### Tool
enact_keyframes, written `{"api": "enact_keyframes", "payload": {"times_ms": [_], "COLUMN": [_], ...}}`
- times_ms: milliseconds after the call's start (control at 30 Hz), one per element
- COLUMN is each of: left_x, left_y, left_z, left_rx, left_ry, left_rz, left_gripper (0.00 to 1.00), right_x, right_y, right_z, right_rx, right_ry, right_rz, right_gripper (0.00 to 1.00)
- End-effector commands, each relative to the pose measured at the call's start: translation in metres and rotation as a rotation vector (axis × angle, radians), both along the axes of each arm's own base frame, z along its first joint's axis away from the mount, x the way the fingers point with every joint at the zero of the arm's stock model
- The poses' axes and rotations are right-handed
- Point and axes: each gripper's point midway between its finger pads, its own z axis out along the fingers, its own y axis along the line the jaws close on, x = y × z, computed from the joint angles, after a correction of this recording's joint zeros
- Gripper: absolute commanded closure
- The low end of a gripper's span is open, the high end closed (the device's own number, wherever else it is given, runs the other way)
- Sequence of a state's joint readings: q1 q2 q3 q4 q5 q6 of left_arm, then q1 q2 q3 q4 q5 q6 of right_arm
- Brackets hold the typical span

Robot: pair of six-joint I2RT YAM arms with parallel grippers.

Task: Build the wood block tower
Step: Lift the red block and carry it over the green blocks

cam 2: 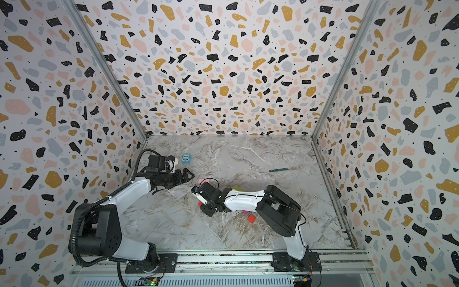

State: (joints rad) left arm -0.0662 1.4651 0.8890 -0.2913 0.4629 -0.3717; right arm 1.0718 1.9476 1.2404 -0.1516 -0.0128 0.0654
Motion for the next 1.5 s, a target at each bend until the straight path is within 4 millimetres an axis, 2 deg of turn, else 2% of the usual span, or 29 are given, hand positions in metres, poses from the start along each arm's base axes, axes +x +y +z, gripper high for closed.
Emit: {"api": "enact_keyframes", "payload": {"times_ms": [0, 133, 233, 433, 533, 767, 867, 1233, 1467], "left_x": [0.003, 0.003, 0.003, 0.003, 0.003, -0.001, -0.003, -0.010, -0.018], "left_y": [0.000, 0.000, 0.000, -0.001, -0.002, -0.013, -0.020, -0.044, -0.064], "left_z": [0.012, 0.012, 0.013, 0.013, 0.013, 0.012, 0.014, 0.021, 0.027], "left_rx": [-0.013, -0.013, -0.016, -0.020, -0.029, -0.029, -0.027, -0.036, -0.075], "left_ry": [-0.031, -0.032, -0.035, -0.037, -0.038, -0.042, -0.046, -0.073, -0.089], "left_rz": [0.003, 0.003, 0.001, -0.001, -0.004, -0.036, -0.058, -0.134, -0.202], "left_gripper": [0.02, 0.02, 0.02, 0.02, 0.02, 0.02, 0.02, 0.02, 0.02], "right_x": [0.007, 0.008, 0.007, 0.006, 0.005, 0.011, 0.018, 0.042, 0.049], "right_y": [0.010, 0.008, 0.007, 0.000, -0.008, -0.041, -0.061, -0.125, -0.149], "right_z": [0.016, 0.017, 0.019, 0.034, 0.047, 0.071, 0.076, 0.080, 0.081], "right_rx": [0.034, 0.033, 0.031, 0.052, 0.077, 0.083, 0.060, -0.006, 0.002], "right_ry": [-0.029, -0.029, -0.025, -0.026, -0.024, -0.002, -0.013, 0.017, 0.038], "right_rz": [-0.012, -0.023, -0.028, -0.068, -0.112, -0.264, -0.347, -0.674, -0.846], "right_gripper": [0.59, 0.64, 0.72, 0.81, 0.83, 0.87, 0.90, 0.92, 0.92]}}
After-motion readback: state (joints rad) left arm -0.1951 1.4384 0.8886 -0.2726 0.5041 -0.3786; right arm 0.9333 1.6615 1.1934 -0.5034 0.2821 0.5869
